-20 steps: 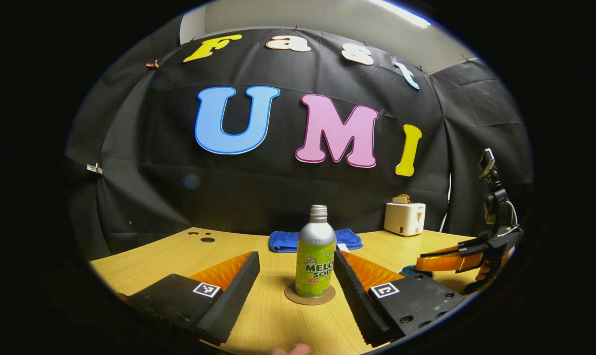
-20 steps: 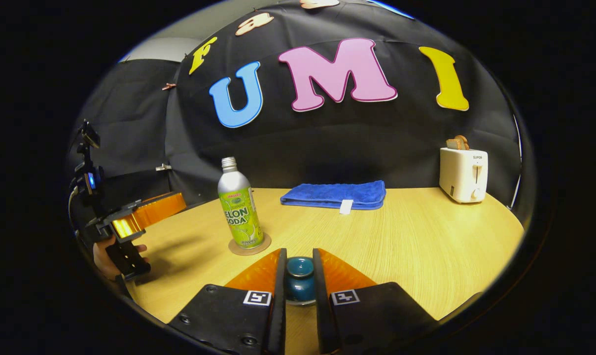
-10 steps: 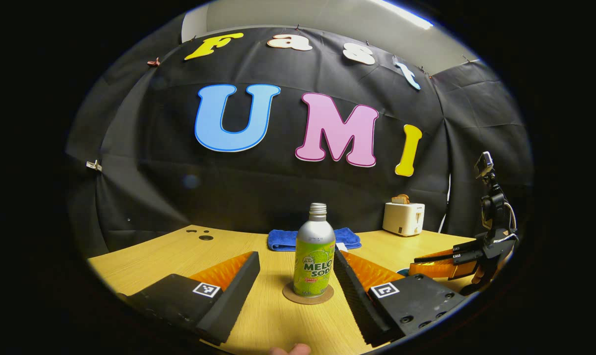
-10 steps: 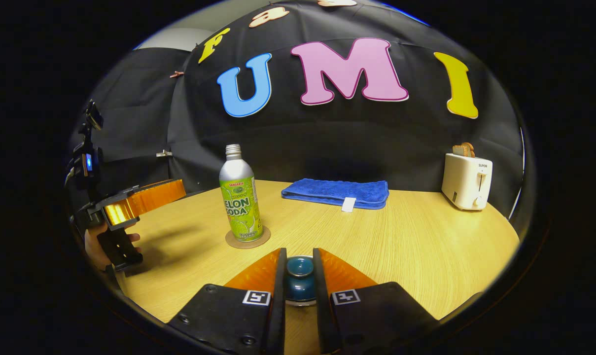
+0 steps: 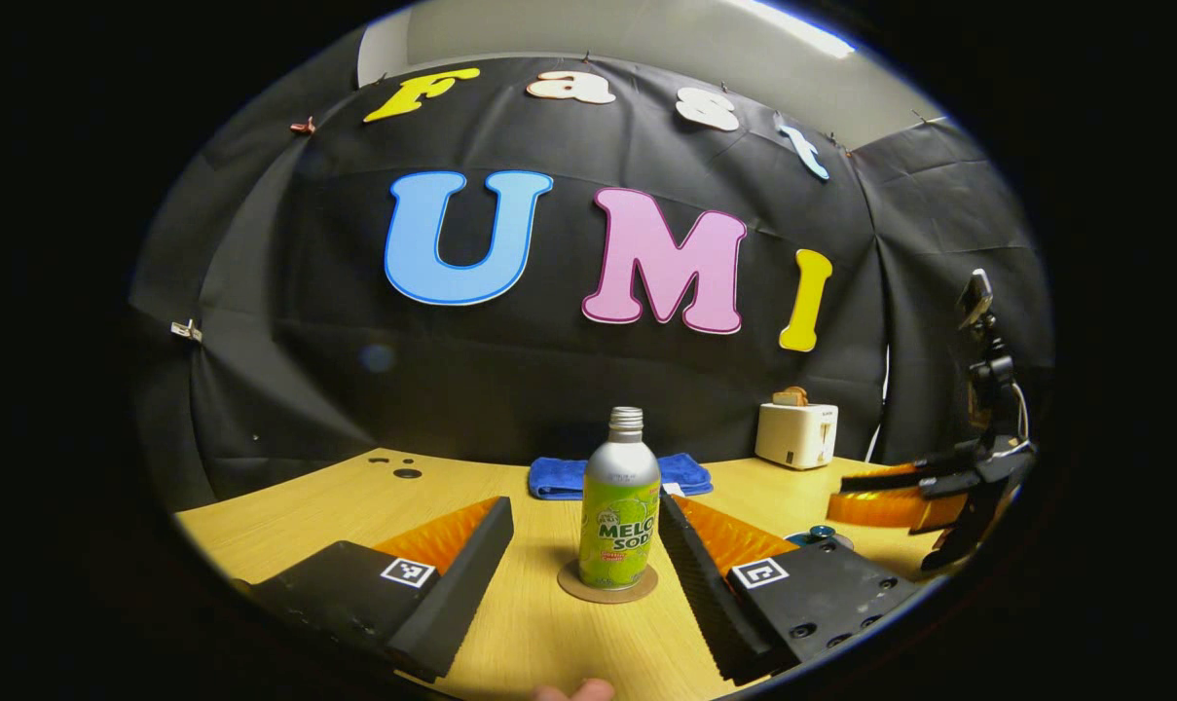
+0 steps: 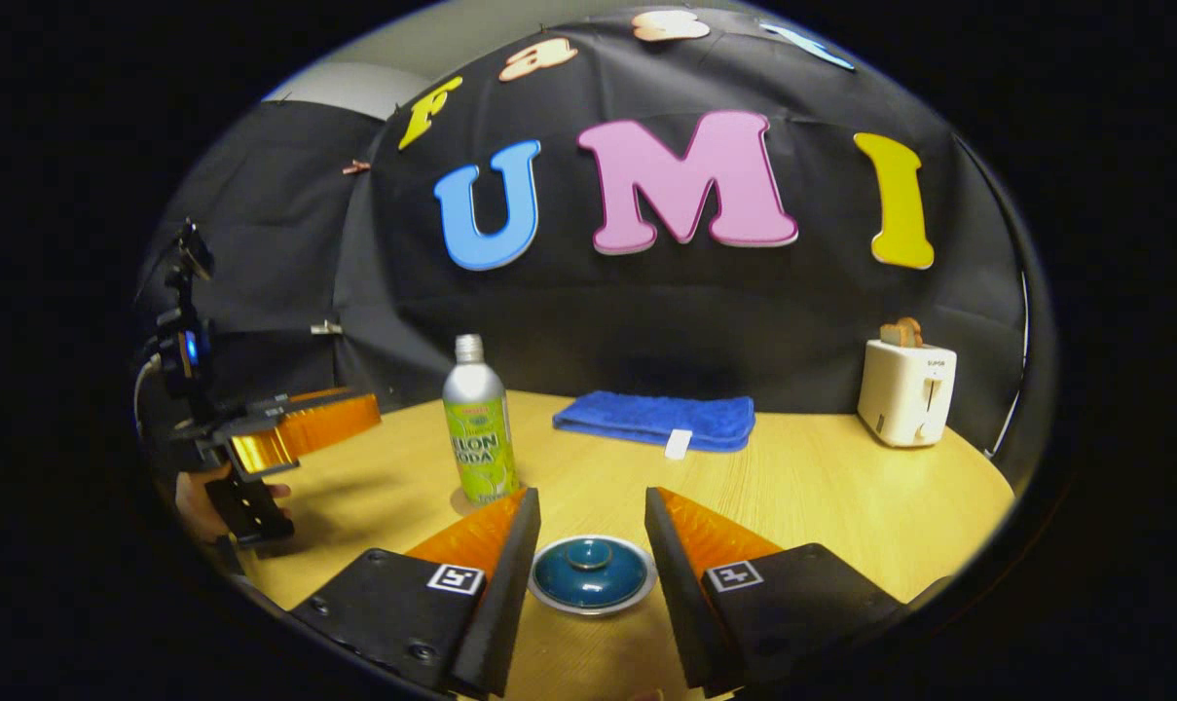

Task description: Open the teacup lid with one hand, grasp the water bottle and pour water into the teacup with the other hand; after pouring, place the water bottle on the coaster and then close the teacup lid.

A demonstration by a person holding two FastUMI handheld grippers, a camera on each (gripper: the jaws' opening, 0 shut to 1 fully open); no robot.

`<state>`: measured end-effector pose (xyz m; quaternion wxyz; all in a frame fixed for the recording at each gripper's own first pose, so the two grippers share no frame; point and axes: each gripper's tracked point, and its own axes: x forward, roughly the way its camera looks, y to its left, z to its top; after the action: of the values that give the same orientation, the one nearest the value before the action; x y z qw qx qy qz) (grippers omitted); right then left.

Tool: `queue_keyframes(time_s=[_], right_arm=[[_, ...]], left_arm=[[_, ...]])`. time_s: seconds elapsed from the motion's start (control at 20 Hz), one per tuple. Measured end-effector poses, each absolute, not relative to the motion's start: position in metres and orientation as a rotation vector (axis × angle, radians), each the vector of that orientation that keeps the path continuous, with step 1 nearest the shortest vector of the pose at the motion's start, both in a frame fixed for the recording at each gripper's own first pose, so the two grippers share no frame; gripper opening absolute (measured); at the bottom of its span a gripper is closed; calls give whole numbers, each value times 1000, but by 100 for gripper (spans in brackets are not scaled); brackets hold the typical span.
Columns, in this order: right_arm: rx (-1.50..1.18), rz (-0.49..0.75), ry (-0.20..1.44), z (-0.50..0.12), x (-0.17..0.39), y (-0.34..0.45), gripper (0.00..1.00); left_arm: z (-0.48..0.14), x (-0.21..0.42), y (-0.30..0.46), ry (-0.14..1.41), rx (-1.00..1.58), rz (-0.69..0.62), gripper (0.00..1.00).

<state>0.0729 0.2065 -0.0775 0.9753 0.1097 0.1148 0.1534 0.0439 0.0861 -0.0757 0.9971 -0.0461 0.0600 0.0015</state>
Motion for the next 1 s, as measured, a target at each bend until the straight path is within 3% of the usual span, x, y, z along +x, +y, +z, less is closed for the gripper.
queue_keyframes(time_s=[0.1,0.25,1.0], right_arm=[[203,273,133,-46,66,185,82],[178,217,32,-15,51,154,96],[223,176,-6,-1,36,122,98]], left_arm=[[-71,42,80,112,-101,-6,95],[-62,40,72,93,-88,-12,95],[-53,34,62,76,-70,-16,95]])
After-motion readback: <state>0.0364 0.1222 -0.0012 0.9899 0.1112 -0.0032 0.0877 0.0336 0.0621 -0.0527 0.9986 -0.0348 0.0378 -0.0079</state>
